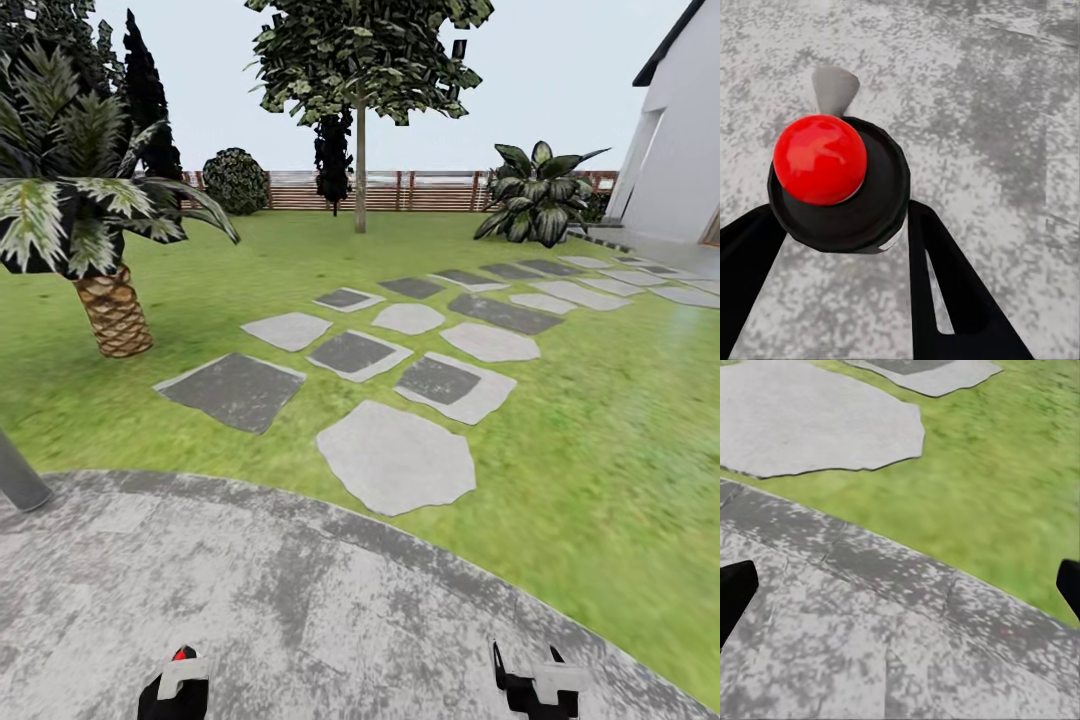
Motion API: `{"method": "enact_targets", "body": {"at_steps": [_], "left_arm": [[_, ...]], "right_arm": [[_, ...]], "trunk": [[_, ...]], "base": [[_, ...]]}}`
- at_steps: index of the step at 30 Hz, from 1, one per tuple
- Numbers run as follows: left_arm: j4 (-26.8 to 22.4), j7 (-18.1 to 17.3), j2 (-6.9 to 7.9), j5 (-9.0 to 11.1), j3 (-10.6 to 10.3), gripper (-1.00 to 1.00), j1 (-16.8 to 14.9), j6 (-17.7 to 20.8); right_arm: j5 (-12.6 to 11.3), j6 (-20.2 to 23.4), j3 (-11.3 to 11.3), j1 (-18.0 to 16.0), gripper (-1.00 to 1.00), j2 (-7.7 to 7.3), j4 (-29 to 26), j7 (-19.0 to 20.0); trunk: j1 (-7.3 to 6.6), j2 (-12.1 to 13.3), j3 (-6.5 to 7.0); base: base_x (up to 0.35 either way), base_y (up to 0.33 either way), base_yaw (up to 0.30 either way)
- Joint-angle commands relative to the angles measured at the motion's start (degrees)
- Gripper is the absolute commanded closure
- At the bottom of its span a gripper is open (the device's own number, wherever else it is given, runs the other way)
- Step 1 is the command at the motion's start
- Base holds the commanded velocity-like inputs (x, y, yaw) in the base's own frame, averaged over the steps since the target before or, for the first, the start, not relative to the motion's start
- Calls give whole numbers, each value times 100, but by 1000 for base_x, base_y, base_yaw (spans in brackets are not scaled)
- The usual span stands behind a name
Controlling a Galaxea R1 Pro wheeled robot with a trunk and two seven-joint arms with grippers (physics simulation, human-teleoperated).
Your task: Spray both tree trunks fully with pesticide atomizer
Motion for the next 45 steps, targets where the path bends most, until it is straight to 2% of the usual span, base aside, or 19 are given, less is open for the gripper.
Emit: {"method": "enact_targets", "body": {"at_steps": [1, 45], "left_arm": [[3, 7, 1, 21, -6, 100, -4, -18], [3, 7, 1, 20, -6, 100, -5, -18]], "right_arm": [[61, -12, -31, -3, -100, 1, 4, -26], [55, -4, -33, -3, -100, 1, 4, -27]], "trunk": [[2, -2, -5], [2, -2, -5]], "base": [[339, 0, 0], [339, 0, 0]]}}
